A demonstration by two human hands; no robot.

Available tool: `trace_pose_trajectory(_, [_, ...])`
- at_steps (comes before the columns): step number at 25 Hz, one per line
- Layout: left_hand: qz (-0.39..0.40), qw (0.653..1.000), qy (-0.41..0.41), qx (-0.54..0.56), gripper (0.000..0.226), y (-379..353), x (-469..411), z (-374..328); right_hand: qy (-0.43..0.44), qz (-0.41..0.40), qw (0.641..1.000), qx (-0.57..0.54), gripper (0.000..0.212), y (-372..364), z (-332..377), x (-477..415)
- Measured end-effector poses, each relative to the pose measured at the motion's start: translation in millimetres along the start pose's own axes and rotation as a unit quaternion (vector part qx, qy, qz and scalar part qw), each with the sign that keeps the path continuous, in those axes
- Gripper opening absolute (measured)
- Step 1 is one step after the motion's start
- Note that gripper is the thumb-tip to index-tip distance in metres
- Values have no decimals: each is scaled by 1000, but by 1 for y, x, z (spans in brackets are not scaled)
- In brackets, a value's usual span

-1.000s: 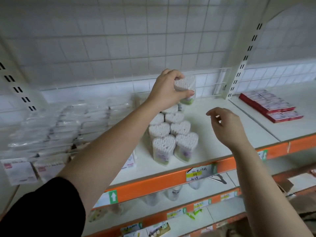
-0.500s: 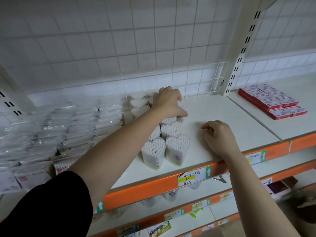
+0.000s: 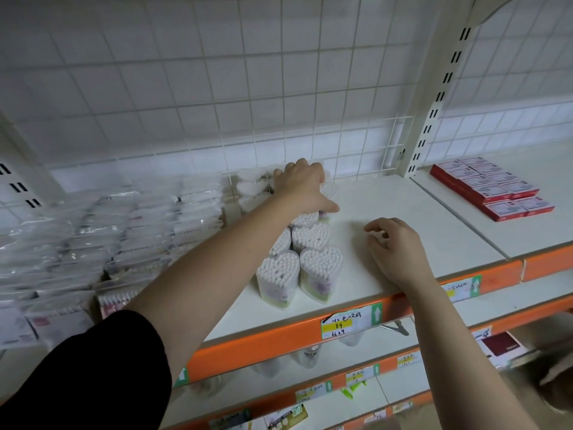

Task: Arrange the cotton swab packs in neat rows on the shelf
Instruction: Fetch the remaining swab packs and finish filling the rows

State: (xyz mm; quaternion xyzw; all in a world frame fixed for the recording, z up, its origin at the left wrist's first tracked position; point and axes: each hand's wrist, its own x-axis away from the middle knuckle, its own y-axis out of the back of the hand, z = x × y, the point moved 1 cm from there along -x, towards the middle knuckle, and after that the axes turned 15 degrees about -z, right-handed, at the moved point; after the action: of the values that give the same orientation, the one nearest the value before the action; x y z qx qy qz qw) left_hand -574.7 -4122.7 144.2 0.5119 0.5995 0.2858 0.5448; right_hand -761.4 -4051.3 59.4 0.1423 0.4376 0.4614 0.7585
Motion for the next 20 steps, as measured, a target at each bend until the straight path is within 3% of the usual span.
trace_pose_trajectory(3, [-28, 998, 15, 63, 55, 15, 5, 8, -1, -37, 999, -40, 20, 7, 21, -4])
trace_pose_trajectory(7, [-145, 987, 0, 67, 42, 46, 27, 37, 58, -61, 992, -94, 18, 8, 73, -15])
trace_pose_trajectory(13, [-273, 962, -18, 5, 41, 96, 93, 127, 135, 12, 980, -147, 17, -22, 165, -10])
trace_pose_trajectory(20, [-317, 941, 54, -101, 40, 144, 190, 239, 213, 89, 953, -196, 17, -78, 288, 29])
